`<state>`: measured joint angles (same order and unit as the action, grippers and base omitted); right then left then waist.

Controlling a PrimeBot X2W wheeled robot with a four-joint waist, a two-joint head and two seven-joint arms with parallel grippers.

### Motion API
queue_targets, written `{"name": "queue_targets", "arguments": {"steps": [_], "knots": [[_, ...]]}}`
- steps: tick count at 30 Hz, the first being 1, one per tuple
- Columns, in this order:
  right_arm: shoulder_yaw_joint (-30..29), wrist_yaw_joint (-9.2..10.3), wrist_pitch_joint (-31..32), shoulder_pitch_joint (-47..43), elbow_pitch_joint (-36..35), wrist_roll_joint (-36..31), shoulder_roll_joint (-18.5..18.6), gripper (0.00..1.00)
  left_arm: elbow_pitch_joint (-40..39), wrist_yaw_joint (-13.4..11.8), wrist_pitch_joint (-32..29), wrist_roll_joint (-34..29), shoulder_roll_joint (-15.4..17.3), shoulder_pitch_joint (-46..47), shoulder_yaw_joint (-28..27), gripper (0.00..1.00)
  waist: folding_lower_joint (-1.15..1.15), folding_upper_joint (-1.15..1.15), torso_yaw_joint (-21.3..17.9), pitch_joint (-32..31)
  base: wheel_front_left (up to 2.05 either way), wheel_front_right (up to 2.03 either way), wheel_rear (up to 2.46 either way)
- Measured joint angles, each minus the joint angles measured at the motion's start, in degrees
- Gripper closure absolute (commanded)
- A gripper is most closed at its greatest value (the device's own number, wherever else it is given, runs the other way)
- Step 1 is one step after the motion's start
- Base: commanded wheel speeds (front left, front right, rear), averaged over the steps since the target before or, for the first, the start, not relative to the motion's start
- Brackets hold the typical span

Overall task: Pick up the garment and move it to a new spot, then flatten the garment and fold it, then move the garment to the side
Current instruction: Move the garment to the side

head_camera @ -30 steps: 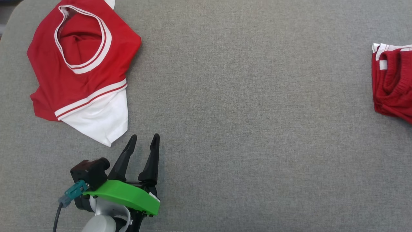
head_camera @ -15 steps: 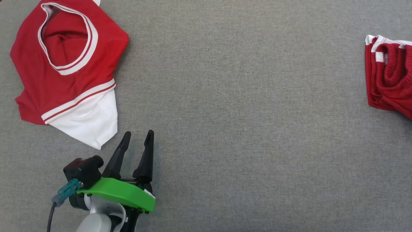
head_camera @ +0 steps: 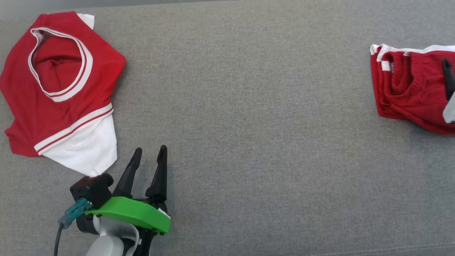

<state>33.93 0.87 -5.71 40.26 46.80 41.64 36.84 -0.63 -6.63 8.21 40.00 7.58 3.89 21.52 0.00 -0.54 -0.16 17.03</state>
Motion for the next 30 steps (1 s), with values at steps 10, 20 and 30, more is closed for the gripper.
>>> {"name": "queue_targets", "arguments": {"steps": [10, 20, 30], "knots": [[1.33, -2.36, -7.46, 0.06, -4.16, -0.44, -6.72, 0.00, 3.78, 0.08, 2.46, -1.47, -0.71, 2.08, 0.25, 0.00, 0.00, 0.00, -2.16, -5.93, 0.00, 0.00, 0.00], [1.14, -1.12, -8.73, -5.76, -9.09, -0.48, -13.39, 0.00, 7.16, 0.05, 4.24, -2.47, -1.68, 2.07, -1.27, 0.00, 0.00, 0.00, -1.79, -11.69, 0.00, 0.00, 0.00], [-3.34, 4.63, -8.72, -12.85, -19.13, -3.77, -20.19, 0.00, 8.95, -0.05, 5.31, -3.81, -1.75, -0.47, -4.58, 0.00, 0.00, 0.00, -0.24, -15.55, 0.00, 0.00, 0.00]]}}
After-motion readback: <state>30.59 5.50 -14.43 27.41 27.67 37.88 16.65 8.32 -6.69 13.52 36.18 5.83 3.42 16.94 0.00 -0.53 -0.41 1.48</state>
